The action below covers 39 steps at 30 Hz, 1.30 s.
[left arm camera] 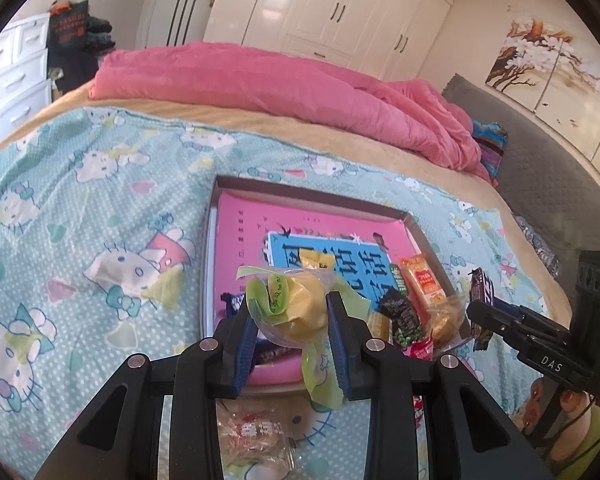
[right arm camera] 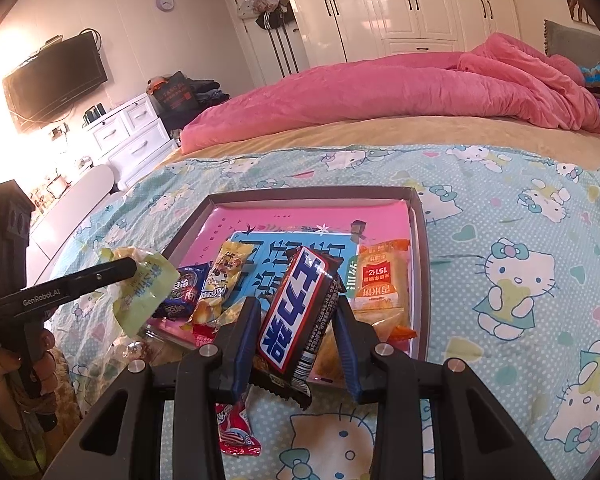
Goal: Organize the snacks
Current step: 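Lift the Snickers bar and candy bag and carry both over the pink tray, then lower the Snickers bar into the tray and open the right tool while the left tool holds the candy bag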
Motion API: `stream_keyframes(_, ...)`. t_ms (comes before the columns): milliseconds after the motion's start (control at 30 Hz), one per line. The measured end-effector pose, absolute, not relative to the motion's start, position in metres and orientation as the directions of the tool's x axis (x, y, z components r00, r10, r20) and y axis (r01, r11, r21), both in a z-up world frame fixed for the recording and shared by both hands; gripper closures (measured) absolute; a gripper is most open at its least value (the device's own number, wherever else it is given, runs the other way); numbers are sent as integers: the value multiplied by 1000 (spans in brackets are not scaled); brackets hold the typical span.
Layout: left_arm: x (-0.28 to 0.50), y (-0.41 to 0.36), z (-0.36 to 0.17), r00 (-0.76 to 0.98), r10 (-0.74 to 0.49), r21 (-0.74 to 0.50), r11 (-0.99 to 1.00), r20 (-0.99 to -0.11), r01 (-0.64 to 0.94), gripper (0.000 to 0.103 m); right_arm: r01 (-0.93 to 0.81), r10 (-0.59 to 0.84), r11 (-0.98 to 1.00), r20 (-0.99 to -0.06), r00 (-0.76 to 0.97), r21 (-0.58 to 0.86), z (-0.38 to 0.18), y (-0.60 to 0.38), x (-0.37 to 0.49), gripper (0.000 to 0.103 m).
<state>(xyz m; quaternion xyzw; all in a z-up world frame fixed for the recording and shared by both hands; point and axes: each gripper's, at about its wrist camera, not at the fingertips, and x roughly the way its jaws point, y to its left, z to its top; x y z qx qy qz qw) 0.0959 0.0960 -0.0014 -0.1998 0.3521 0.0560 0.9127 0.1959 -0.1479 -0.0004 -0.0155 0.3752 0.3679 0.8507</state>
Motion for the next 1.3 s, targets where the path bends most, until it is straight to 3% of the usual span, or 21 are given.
stream_keyframes(667, 119, 91, -16, 728, -1, -262, 933, -686, -245, 69, -634, 608, 733, -655, 449, 246, -6, -123, 224, 66)
stream_keyframes(900, 121, 91, -23, 713, -1, -255, 934, -702, -250, 69, -652, 569, 736, -689, 449, 183, -21, -117, 221, 66)
stream_keyframes(1300, 123, 88, -30, 693, -29, -262, 937, -720, -233, 68, -670, 602, 709, -686, 409, 222, -31, -116, 215, 66)
